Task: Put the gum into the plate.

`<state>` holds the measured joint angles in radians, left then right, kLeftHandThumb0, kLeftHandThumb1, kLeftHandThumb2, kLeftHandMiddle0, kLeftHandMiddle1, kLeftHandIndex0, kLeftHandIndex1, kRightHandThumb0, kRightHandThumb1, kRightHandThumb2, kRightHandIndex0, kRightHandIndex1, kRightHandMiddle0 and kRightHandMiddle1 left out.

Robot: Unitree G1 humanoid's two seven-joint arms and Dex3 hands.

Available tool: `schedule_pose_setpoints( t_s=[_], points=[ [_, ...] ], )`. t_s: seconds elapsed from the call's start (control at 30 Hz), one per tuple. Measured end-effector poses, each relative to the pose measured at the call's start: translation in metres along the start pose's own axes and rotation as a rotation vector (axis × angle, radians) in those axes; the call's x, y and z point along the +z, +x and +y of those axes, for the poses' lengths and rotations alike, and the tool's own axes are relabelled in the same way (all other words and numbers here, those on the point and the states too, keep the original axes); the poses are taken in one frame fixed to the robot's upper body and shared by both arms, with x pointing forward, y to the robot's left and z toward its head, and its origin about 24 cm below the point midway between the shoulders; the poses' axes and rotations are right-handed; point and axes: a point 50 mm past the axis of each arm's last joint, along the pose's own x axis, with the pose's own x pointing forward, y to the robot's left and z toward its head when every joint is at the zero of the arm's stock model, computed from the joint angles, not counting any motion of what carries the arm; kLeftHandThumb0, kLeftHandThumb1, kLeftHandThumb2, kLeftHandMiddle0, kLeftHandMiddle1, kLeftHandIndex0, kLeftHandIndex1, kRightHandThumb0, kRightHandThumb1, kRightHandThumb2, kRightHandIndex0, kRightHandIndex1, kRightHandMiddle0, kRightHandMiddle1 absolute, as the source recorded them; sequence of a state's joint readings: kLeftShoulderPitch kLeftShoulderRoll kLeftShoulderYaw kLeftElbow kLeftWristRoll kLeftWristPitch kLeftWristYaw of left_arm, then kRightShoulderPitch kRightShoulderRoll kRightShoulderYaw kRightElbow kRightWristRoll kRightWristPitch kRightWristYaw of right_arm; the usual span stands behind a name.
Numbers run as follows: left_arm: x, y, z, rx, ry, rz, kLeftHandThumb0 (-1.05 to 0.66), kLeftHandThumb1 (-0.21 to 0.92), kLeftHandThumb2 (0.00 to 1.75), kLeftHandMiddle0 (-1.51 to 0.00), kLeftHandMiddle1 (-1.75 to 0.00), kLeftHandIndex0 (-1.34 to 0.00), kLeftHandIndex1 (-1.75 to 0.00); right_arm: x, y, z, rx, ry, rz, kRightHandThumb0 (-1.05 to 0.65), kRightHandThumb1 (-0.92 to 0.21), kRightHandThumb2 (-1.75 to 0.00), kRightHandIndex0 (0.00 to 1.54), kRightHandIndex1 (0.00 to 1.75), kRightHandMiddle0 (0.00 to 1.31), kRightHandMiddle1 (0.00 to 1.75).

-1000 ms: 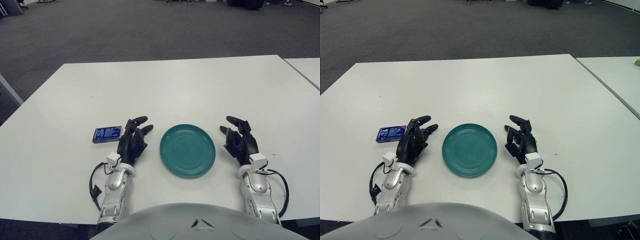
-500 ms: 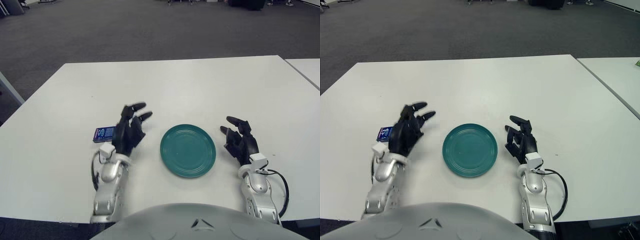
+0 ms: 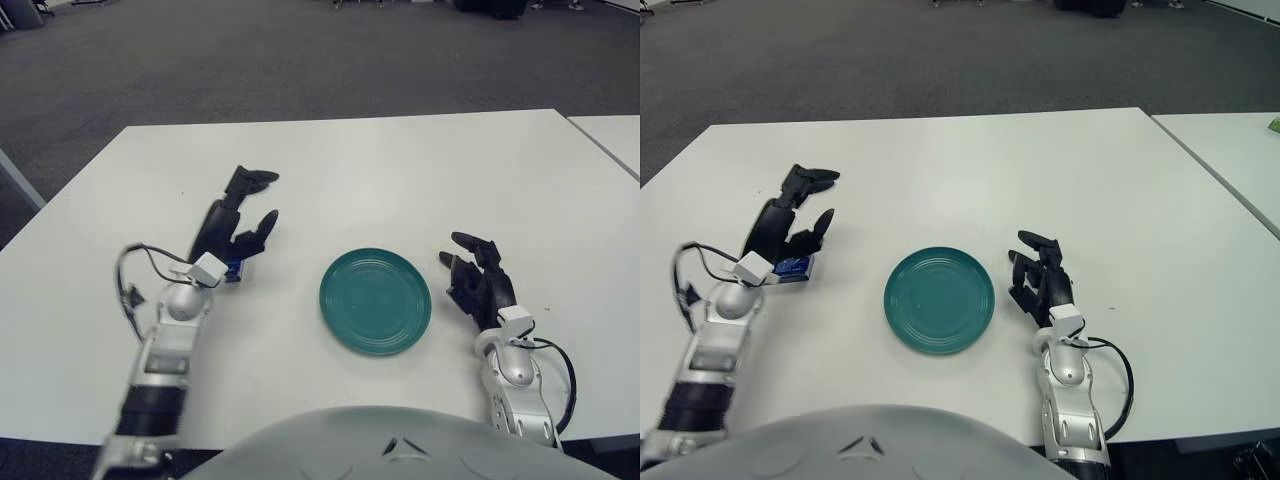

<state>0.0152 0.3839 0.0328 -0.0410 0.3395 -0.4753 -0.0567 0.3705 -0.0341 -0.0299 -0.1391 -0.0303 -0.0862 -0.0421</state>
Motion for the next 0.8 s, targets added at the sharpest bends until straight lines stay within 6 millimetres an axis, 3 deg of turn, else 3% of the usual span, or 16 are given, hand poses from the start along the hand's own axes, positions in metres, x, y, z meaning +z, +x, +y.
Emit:
schedule_pose_setpoints(
  t_s=[0.2, 0.37, 0.57, 0.7, 0.8],
  points=[
    [-0.002, -0.002, 0.007, -0.133, 0.14, -0.011, -1.01, 0.92, 0.22, -0.11, -0.49, 0.0, -1.14, 0.0, 0.0, 0.0, 0.002, 0.0, -0.001, -0.63, -0.92, -0.81, 0.39, 0.54, 0.0, 1.04],
    [-0.008, -0.004, 0.013, -0.281, 0.268, 0.005, -1.04, 0.92, 0.23, -0.1, -0.4, 0.0, -1.08, 0.0, -0.001, 0.0, 0.001, 0.0, 0.0, -0.63, -0.92, -0.81, 0.38, 0.53, 0.0, 1.03],
    [-0.032, -0.005, 0.021, -0.433, 0.385, 0.076, -1.05, 0.92, 0.33, -0.11, -0.24, 0.0, -0.9, 0.0, -0.001, 0.0, 0.004, -0.001, 0.002, -0.63, -0.92, -0.8, 0.39, 0.53, 0.0, 1.03],
    [-0.038, -0.005, 0.024, -0.531, 0.431, 0.105, -1.05, 0.92, 0.44, -0.07, -0.11, 0.0, -0.54, 0.0, -0.001, -0.001, 0.004, 0.001, 0.001, -0.64, -0.92, -0.79, 0.39, 0.52, 0.0, 1.05],
    [-0.041, -0.006, 0.025, -0.623, 0.47, 0.126, -1.05, 0.92, 0.46, -0.05, -0.07, 0.0, -0.39, 0.0, -0.001, -0.001, 0.005, 0.001, 0.001, -0.64, -0.92, -0.79, 0.4, 0.52, 0.0, 1.05]
  ],
)
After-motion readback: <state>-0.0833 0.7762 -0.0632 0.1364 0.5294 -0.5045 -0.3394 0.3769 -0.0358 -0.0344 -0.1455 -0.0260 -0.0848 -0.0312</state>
